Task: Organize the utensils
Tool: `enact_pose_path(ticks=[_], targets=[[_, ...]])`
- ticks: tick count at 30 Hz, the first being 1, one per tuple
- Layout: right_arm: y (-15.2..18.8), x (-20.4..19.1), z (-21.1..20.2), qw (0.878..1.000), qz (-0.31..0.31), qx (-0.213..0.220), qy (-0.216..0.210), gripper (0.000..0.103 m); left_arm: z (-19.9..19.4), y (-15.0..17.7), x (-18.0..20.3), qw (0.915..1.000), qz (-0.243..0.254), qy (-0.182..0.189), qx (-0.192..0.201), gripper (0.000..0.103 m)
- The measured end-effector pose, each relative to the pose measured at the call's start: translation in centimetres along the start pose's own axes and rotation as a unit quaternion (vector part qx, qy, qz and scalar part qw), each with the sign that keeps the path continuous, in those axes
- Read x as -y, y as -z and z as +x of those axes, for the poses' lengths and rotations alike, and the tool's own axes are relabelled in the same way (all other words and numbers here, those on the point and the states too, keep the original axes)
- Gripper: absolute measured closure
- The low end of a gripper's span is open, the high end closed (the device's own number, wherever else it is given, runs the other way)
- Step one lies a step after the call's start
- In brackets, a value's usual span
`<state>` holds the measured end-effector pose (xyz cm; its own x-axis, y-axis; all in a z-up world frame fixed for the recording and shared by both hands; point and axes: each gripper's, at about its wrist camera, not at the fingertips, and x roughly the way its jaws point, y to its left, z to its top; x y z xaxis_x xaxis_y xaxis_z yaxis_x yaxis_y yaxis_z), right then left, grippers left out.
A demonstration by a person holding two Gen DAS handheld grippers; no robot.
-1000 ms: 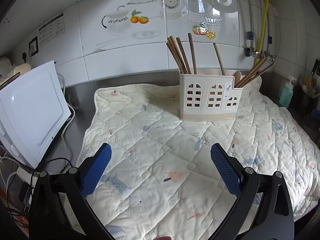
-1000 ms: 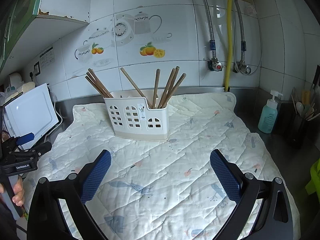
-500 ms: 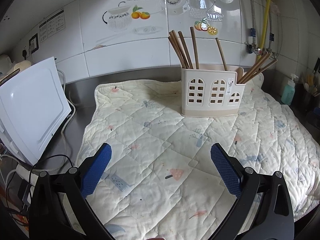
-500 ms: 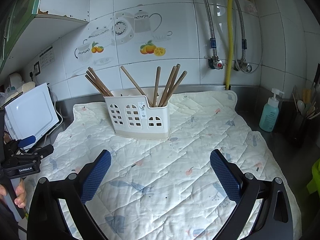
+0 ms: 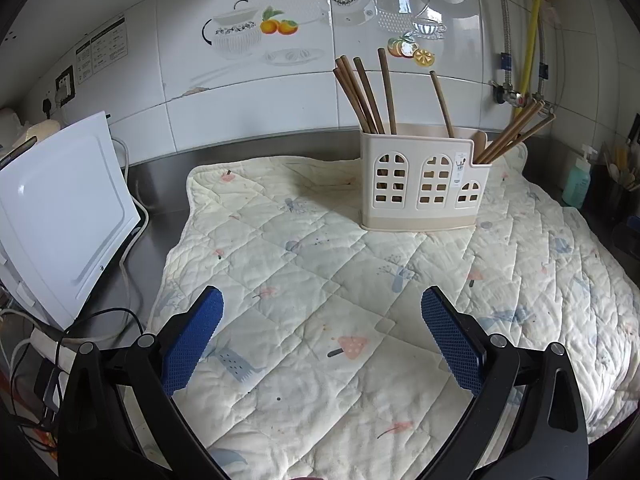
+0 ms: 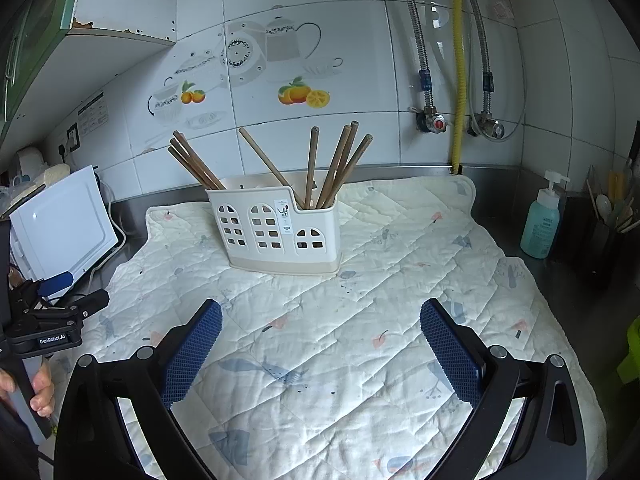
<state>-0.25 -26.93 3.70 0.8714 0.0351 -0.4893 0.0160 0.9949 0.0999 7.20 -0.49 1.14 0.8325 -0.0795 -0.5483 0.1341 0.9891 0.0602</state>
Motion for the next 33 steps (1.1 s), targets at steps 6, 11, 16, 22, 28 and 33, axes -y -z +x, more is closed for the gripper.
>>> enact_pose_path(ticks=[6, 11, 16, 22, 28, 33], targets=[[0.02, 0.12, 0.1, 1.0, 0.003, -0.002, -0.003, 0.007, 0.16, 0.11, 0.17, 1.0, 0.0, 0.0, -0.003, 0.005], [0.05, 0.07, 0.08, 1.0, 0.003, -0.002, -0.003, 0.007, 0.15, 0.1, 0.18, 1.0, 0.0, 0.0, -0.003, 0.005], [0.08, 0.07, 0.13, 1.0, 0.003, -0.002, -0.004, 0.007, 0.15, 0.09, 0.2, 1.0, -0.001, 0.0, -0.003, 0.005], [0.07, 0.01, 0.01, 1.0, 0.002, -0.003, -0.002, 0.007, 0.12, 0.1, 0.11, 1.0, -0.002, 0.0, -0.001, 0.005], [0.09, 0.11, -0.01, 1.0, 0.004, -0.005, 0.0, 0.007, 0.22, 0.26, 0.09, 1.0, -0.003, -0.001, -0.004, 0.005], [0.09, 0.2, 0.13, 1.0, 0.004, -0.007, -0.001, 0.007, 0.3, 0.3, 0.06, 1.0, -0.004, -0.001, -0.005, 0.005]])
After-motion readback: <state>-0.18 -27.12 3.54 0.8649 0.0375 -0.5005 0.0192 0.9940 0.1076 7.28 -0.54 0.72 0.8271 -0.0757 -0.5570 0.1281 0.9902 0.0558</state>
